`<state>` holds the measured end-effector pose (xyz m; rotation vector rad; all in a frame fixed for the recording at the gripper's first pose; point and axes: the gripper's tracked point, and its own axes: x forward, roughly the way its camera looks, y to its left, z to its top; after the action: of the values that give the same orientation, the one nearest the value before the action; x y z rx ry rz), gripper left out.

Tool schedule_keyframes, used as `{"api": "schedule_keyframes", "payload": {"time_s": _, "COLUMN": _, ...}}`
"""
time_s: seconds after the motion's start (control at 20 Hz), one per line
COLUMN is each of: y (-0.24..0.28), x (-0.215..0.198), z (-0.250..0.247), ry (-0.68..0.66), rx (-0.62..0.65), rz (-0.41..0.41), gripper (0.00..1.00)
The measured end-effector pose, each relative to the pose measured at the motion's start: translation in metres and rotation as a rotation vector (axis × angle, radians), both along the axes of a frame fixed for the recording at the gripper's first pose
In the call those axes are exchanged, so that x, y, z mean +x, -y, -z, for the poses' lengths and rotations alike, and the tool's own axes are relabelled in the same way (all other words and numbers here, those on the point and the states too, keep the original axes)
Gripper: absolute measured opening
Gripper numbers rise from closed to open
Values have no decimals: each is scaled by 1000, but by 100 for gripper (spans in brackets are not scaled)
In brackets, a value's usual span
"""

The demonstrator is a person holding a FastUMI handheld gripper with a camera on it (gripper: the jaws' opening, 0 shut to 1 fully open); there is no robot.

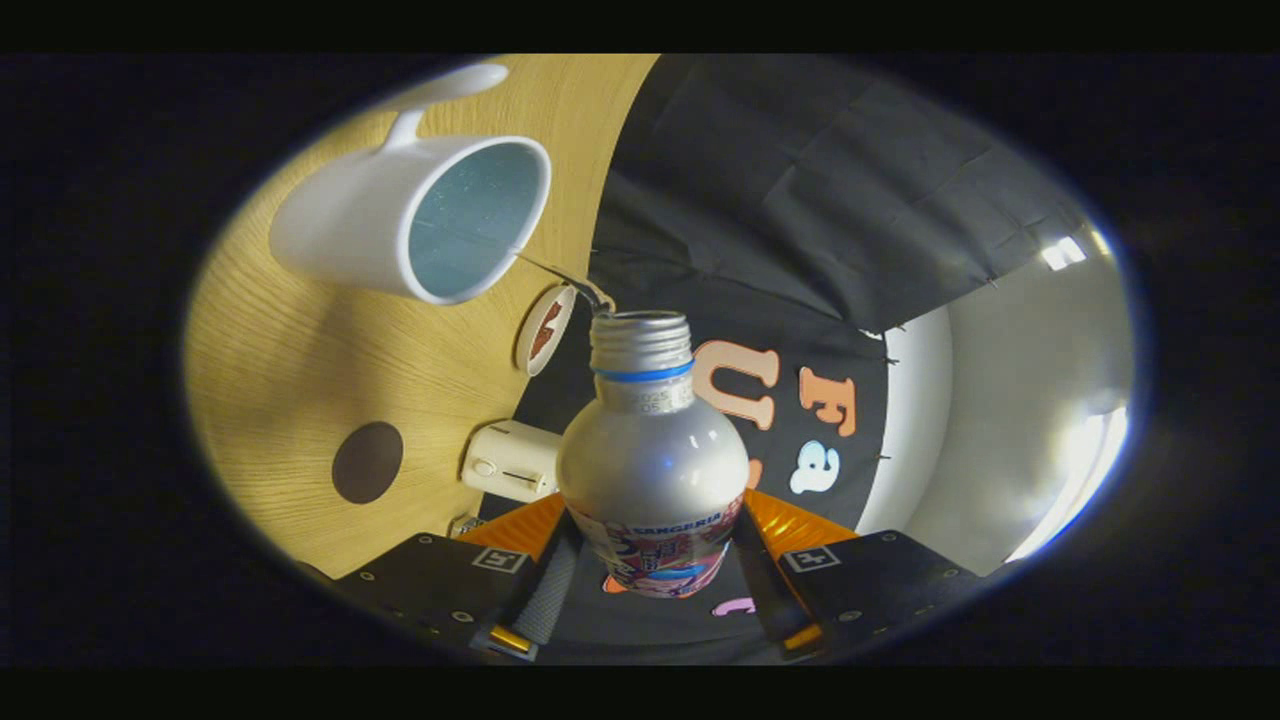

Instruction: Take the bottle from table, then pour the juice into the cup, finally place the bottle on the coaster

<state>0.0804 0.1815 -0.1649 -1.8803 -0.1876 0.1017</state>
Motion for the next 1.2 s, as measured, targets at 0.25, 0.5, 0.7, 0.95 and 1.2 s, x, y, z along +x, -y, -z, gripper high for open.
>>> {"api": "schedule_keyframes", "payload": {"time_s": 0.25, "y": -2, "x": 5, "z": -3, "ry": 14, "rx": -26, "rz": -23, "gripper": 77}}
{"api": "schedule_keyframes", "payload": {"time_s": 0.5, "y": -7, "x": 3, "z": -8, "ry": 20, "rx": -69, "rz": -43, "gripper": 77}}
{"api": "schedule_keyframes", "payload": {"time_s": 0.7, "y": -6, "x": 4, "z": -10, "ry": 27, "rx": -87, "rz": -42, "gripper": 77}}
{"api": "schedule_keyframes", "payload": {"time_s": 0.95, "y": -8, "x": 6, "z": -14, "ry": 35, "rx": -109, "rz": -50, "gripper": 77}}
{"api": "schedule_keyframes", "payload": {"time_s": 1.2, "y": -10, "x": 5, "z": -16, "ry": 49, "rx": -129, "rz": -58, "gripper": 77}}
